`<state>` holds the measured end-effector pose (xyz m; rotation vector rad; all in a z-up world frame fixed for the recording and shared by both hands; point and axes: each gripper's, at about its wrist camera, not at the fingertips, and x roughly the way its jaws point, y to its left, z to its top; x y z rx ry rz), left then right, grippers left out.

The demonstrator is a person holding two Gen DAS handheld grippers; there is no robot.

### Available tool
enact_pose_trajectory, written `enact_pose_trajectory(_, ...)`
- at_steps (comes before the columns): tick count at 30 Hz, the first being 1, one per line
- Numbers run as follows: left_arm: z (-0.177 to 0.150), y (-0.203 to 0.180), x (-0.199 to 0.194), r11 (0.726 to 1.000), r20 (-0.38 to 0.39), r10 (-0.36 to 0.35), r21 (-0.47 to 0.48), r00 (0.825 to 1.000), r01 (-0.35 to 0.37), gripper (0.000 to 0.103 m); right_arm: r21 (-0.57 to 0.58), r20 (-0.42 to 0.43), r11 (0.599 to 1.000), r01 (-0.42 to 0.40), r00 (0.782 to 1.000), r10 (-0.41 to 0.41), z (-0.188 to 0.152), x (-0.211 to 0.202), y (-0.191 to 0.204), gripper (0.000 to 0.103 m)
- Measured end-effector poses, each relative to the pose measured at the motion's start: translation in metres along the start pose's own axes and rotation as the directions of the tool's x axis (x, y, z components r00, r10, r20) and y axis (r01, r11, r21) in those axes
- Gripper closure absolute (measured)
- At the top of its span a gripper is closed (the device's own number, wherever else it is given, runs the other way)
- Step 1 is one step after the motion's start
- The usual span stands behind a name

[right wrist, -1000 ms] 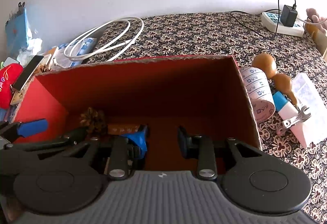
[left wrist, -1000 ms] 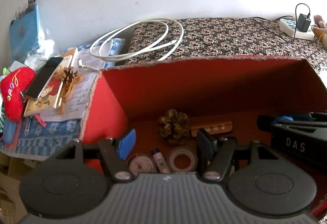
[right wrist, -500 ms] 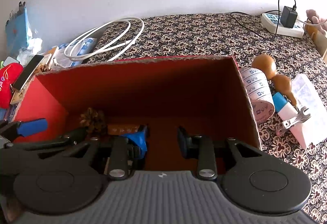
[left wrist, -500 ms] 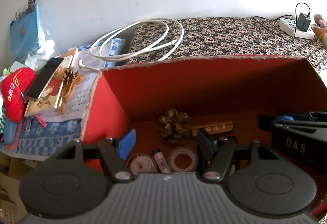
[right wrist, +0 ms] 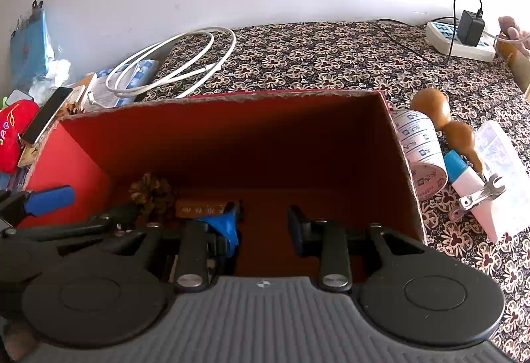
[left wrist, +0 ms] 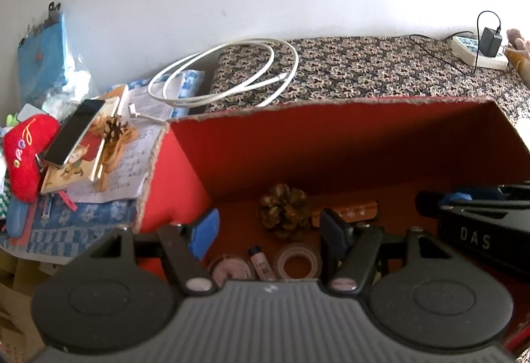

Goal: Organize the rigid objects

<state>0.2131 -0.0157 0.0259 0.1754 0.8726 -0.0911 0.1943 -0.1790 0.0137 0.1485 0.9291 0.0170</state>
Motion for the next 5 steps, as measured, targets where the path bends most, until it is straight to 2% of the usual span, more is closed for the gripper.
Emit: enact_pose_trajectory(5, 0.0, -0.0011, 0.0003, 1.0, 0.001, 0.009, 0.006, 1.0, -0.009, 0.034, 0.002, -0.001, 1.0, 0.0, 1.0, 0.0, 0.0, 0.0001, 0.0001, 0.087)
